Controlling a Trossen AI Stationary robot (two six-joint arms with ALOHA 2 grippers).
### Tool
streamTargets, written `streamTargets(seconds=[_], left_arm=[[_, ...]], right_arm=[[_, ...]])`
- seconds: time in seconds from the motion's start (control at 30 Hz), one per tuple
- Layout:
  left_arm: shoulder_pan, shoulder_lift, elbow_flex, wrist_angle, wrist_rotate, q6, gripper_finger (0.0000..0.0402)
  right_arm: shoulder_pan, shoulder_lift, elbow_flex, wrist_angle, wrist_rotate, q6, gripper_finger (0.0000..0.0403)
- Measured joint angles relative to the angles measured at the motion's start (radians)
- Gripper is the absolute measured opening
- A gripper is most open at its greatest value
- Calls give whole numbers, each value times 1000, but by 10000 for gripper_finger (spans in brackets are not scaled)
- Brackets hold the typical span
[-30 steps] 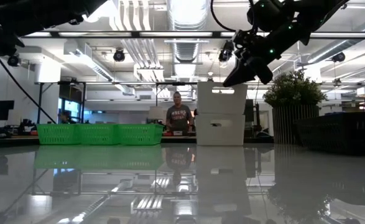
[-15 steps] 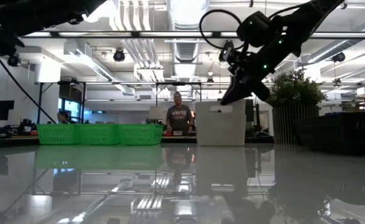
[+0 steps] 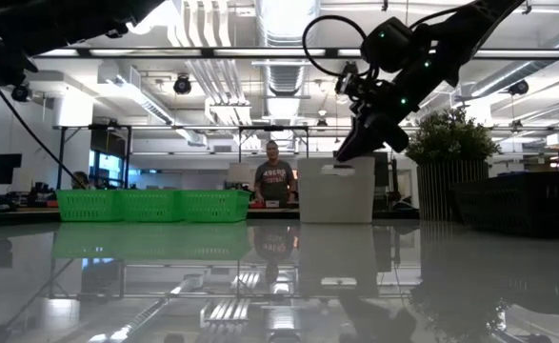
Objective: Stack baskets by color
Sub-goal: Stack the middle right white bin on top of the top white bin, then stack the left black bin on top of the right black bin
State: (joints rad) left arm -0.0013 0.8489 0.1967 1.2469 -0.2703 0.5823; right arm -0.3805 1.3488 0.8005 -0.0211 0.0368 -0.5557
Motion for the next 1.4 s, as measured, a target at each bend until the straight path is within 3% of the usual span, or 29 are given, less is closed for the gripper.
streamTargets(seconds=[0.33,0.63,0.87,1.03,1.4], left_arm=[[0,0,0,1,0,0,0],[1,0,0,0,-1,1,0],[1,0,-1,-2,-27,-3,0],[1,16,-3,-34,-27,-246,0],[1,220,20,-105,-35,-745,0]], right_arm=[[12,-135,0,-20,17,50,104],[110,-277,-1,-53,16,300,76],[244,-271,-5,-43,65,338,43],[298,-214,-24,55,136,335,24],[329,-131,-29,187,49,282,12]])
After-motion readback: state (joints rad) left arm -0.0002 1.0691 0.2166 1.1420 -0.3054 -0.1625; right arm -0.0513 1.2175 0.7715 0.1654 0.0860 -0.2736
